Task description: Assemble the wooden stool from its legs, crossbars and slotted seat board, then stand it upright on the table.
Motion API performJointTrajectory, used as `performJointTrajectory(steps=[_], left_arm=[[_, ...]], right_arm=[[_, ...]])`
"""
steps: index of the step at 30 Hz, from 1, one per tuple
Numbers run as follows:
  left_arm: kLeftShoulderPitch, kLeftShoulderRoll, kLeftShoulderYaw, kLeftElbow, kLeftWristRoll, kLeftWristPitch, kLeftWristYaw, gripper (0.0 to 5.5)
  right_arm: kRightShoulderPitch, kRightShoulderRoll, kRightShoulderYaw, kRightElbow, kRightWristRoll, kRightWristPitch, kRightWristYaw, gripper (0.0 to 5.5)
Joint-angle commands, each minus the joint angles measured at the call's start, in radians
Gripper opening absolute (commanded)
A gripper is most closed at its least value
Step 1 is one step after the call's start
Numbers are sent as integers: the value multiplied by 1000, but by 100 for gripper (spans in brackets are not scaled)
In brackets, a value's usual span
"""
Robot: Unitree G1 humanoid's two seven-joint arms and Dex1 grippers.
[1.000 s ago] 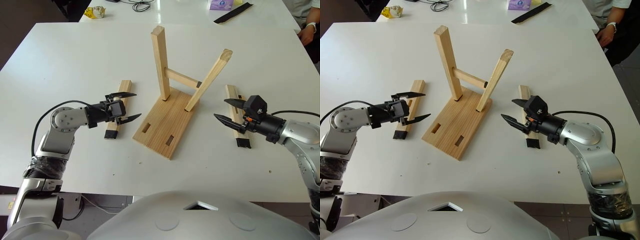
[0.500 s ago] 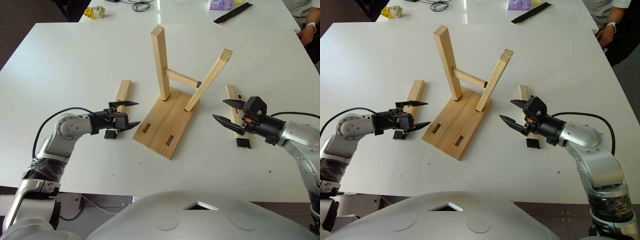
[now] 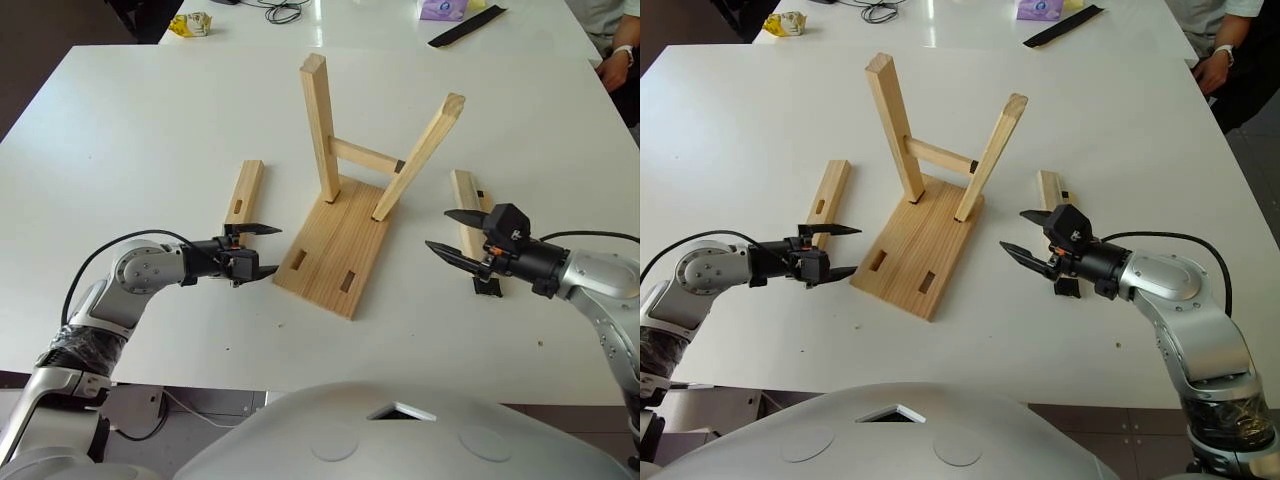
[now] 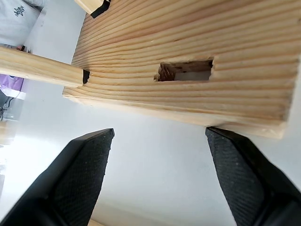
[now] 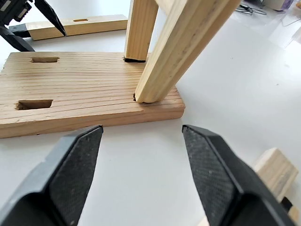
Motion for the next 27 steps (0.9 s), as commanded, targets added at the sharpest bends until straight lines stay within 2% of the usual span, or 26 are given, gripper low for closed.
performJointTrajectory(steps=[1, 9, 14, 17, 20, 23, 27], left_arm=[[12, -27, -15, -108, -50, 103, -9, 363], [51, -61, -34, -218, -61, 203, 4, 363], [67, -88, -43, -244, -52, 232, 19, 363], [86, -98, -30, -261, -47, 252, 42, 363], [103, -85, 22, -272, -70, 277, 69, 363], [124, -82, 116, -313, -131, 342, 106, 363], [140, -117, 229, -400, -256, 485, 170, 363]], right_arm=[[27, -12, 40, -5, -28, -18, 7, 313], [39, -14, 116, -9, -69, -38, 17, 313], [1, 2, 93, 13, -61, -25, -7, 313], [-15, 2, 35, 9, -21, -1, -18, 313], [-35, 2, -78, 14, 29, 67, -59, 313], [-74, -1, -183, 57, 41, 183, -144, 313], [-125, 9, -221, 75, 49, 414, -258, 313]])
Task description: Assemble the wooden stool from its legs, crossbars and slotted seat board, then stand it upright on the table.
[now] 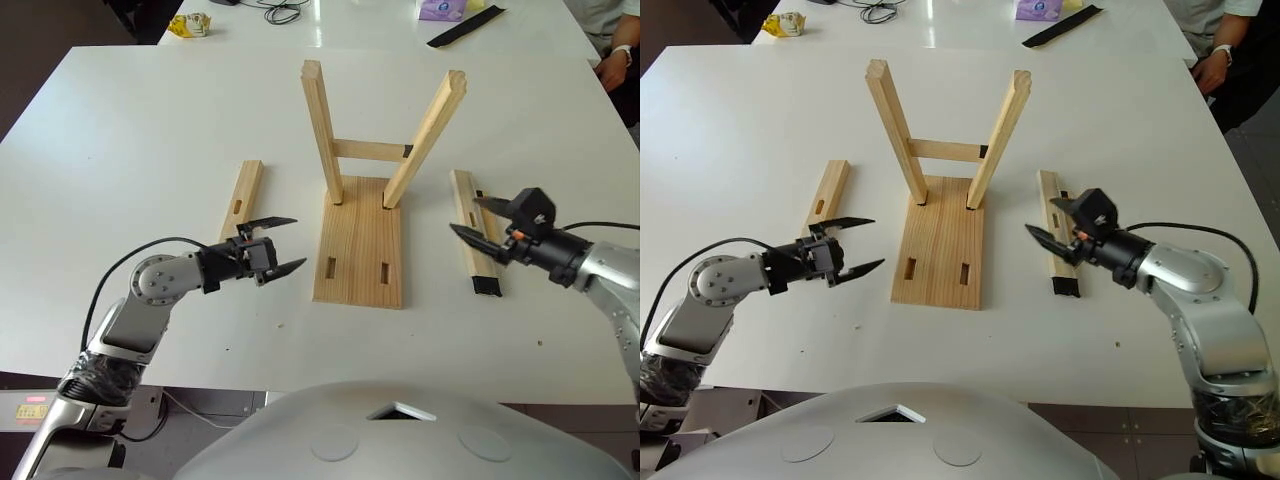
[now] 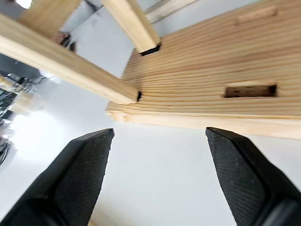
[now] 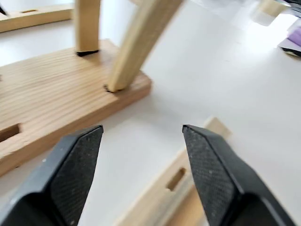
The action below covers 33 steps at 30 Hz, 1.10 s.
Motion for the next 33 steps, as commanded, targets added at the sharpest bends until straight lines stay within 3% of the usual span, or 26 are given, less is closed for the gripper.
performJointTrajectory(steps=[1, 8, 15, 24, 33], left_arm=[[17, -38, 96, -98, -123, 151, 69, 363], [77, -83, 121, -192, -151, 248, 136, 363], [67, -108, 106, -190, -136, 256, 149, 363], [38, -108, 80, -172, -118, 243, 134, 363], [31, -104, 76, -170, -115, 241, 119, 363]], right_arm=[[-45, 16, -20, 7, 19, 216, -94, 313], [-79, 23, -1, -21, 17, 368, -154, 313], [-102, 34, 24, 70, -48, 294, -194, 313], [-25, 30, 165, 148, -210, 65, -219, 313], [18, 68, 172, 142, -229, 34, -205, 313]])
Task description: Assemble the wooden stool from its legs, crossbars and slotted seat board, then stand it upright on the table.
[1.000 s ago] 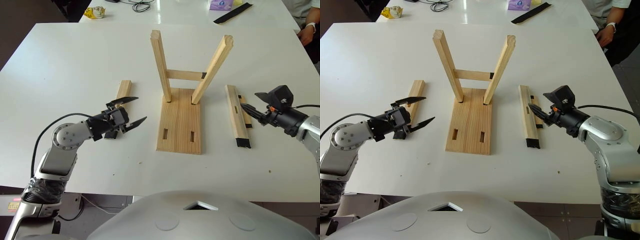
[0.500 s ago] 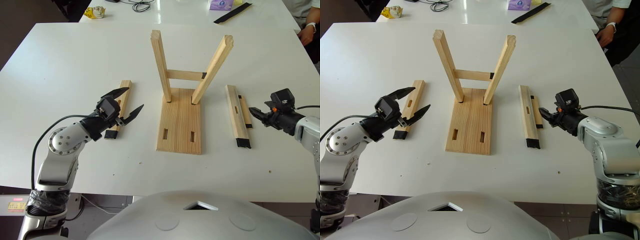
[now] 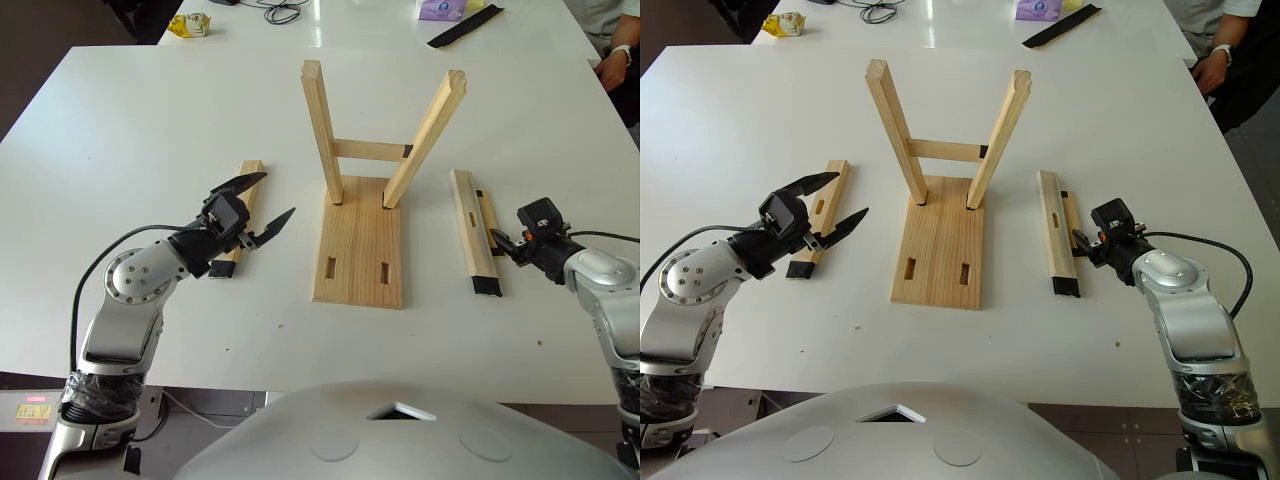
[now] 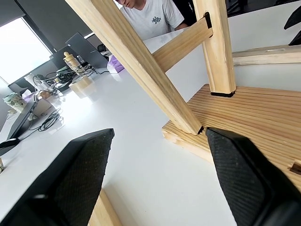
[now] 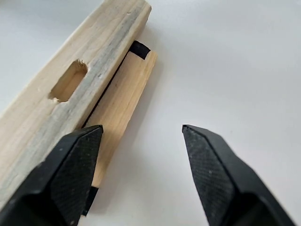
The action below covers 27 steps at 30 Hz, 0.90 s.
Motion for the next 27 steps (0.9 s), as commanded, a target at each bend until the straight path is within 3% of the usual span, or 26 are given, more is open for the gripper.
performJointTrajectory(steps=[1, 27], left_arm=[[-4, 6, -7, 3, 7, -1, -14, 363], [-23, 2, -29, 12, 33, 7, -15, 363]], right_arm=[[7, 24, 8, -20, 3, 8, 10, 313], [27, 100, 37, 16, -35, 91, -50, 313]])
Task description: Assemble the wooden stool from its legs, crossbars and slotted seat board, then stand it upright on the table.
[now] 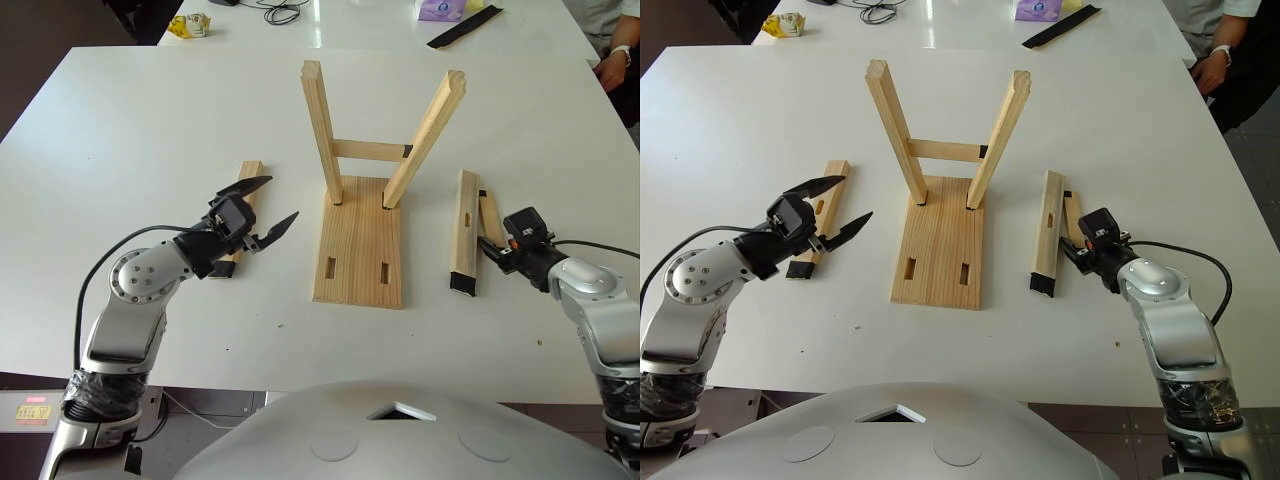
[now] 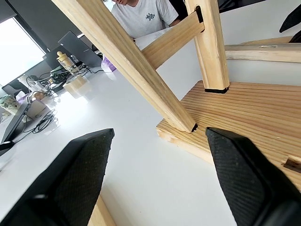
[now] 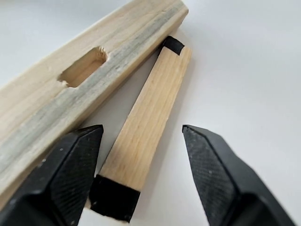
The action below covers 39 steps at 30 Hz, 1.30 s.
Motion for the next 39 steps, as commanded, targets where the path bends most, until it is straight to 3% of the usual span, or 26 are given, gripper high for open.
performJointTrajectory(steps=[1, 6, 19, 32, 39], left_arm=[[-16, 3, -4, 11, 5, 8, -7, 363], [-14, 8, -3, 10, 7, 6, -13, 363], [-19, 12, 7, 9, 3, 11, -12, 363], [-90, -17, 62, 43, -43, 57, 27, 363], [-174, -9, 177, 73, -141, 138, 47, 363]], right_arm=[[17, 36, 0, 34, -3, 77, -22, 313], [37, 100, -38, 15, 28, 181, -49, 313], [76, 188, -58, -50, 57, 287, -103, 134], [-49, 181, -160, 32, 57, 135, -116, 134], [-265, 189, -390, -21, 274, 22, -23, 132]])
